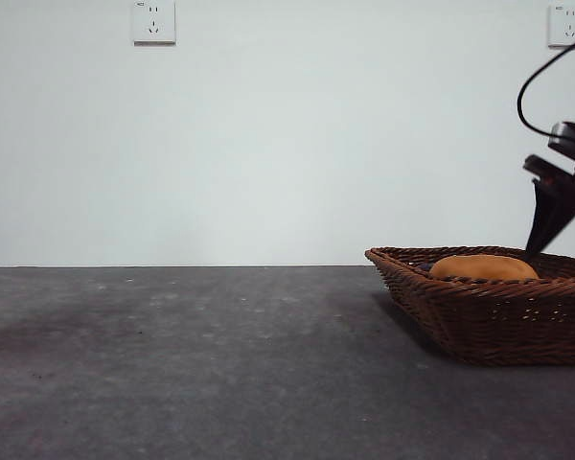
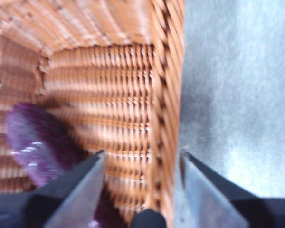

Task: Help me put the vegetables on the table into the basket

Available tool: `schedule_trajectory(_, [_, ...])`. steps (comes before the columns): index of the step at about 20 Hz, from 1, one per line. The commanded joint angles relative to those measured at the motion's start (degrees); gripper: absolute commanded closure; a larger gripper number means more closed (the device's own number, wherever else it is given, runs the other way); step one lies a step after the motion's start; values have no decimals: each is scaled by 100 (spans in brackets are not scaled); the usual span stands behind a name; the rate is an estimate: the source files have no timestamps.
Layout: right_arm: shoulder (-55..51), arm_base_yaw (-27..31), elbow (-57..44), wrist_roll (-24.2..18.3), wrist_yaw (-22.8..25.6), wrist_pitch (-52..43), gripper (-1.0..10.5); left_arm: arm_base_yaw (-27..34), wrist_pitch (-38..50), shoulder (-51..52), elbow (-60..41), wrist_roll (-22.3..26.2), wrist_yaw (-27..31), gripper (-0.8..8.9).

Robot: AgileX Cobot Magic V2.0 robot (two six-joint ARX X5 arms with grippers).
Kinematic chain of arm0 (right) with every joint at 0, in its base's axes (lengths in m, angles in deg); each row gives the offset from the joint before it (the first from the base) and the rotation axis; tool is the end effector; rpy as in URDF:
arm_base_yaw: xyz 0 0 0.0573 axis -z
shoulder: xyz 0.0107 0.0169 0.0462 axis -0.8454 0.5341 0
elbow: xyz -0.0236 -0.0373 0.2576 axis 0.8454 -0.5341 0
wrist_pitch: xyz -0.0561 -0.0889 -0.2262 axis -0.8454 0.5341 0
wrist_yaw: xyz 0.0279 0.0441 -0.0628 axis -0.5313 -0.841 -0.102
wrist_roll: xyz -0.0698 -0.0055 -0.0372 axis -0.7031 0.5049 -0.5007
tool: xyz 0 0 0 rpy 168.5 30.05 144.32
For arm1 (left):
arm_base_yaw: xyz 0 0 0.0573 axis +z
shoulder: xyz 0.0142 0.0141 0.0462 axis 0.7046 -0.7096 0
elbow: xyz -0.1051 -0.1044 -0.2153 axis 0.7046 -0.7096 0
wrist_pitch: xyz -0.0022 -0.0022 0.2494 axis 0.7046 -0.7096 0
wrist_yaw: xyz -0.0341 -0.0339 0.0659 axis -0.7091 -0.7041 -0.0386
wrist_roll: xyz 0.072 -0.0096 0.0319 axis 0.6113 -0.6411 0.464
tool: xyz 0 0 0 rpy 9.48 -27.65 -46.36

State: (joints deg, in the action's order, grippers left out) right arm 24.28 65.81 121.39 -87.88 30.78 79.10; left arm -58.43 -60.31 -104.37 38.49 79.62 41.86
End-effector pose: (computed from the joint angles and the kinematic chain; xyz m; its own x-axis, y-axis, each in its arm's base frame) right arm 0.3743 -0.0216 0.1662 0.4186 0.4301 -0.7999 -0.1123 0.8985 0.4244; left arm 0.1707 -0.0649 0.3333 0.6726 -0.5230 -0.5235 0.4696 0.8484 -0.2442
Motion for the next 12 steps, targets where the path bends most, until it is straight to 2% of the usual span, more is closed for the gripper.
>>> schedule_trajectory(1, [-275,-15,387,-92,-42,494,659,11,39,4,-4,116,-2,821])
schedule_trajectory(5, [-1113,-28,927,-190,-42,1777,674,11,37,0,-4,157,-4,821])
schedule_trajectory(8, [-1910,-155,1005,-374,-42,2765,793,11,37,0,-4,216,-70,821])
schedule_trajectory(12, [-2684,-382,1005,-516,-7,3700,799,11,35,0,-4,238,-94,821])
